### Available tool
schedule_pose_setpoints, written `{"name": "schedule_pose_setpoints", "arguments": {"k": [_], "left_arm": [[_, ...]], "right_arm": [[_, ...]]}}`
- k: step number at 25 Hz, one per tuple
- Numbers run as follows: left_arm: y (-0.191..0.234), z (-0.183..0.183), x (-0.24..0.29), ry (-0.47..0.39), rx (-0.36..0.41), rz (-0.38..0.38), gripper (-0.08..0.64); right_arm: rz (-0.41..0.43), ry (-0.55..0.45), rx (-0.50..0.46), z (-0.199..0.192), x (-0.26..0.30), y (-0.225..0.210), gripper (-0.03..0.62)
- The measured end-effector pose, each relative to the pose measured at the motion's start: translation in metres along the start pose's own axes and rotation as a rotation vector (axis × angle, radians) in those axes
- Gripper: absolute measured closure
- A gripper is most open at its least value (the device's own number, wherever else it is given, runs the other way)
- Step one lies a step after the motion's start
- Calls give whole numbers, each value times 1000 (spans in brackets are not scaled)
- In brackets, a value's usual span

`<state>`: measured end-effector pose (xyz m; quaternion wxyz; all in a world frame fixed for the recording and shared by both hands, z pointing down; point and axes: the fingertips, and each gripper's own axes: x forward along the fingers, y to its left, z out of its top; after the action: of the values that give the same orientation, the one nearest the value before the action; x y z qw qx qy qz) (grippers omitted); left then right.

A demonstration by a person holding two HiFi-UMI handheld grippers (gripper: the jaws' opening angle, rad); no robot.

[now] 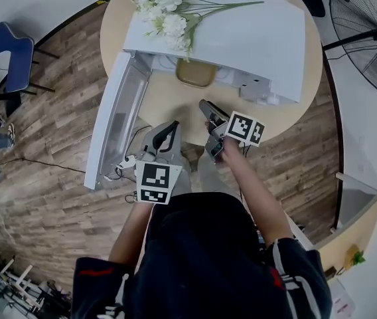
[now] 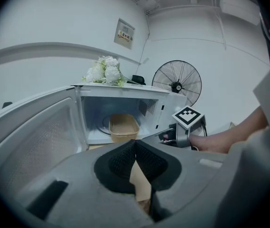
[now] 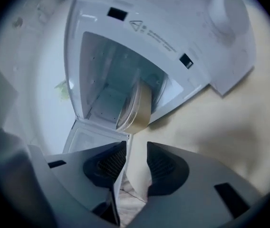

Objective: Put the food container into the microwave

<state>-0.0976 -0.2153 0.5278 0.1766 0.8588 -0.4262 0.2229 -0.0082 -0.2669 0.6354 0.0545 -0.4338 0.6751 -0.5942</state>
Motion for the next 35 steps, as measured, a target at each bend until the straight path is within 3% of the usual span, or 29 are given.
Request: {"name": "schedule_pose_setpoints", "arguments": {"k": [7,13,18,35], "left_arm": [[1,0,-4,-3,-14,25,545],[5,-8,-8,9,-30,50,545],[10,-15,-11,20,-44,69,545],[27,-33,-13,61,-72,96,545]], "right_arm": [[-253,-13,-625,15,-6,22,569],[-316,12,-866,9,5,35,578],[-321,34,-911,5,17,36,580],[-331,-3,-896,39,47,32,580]]}}
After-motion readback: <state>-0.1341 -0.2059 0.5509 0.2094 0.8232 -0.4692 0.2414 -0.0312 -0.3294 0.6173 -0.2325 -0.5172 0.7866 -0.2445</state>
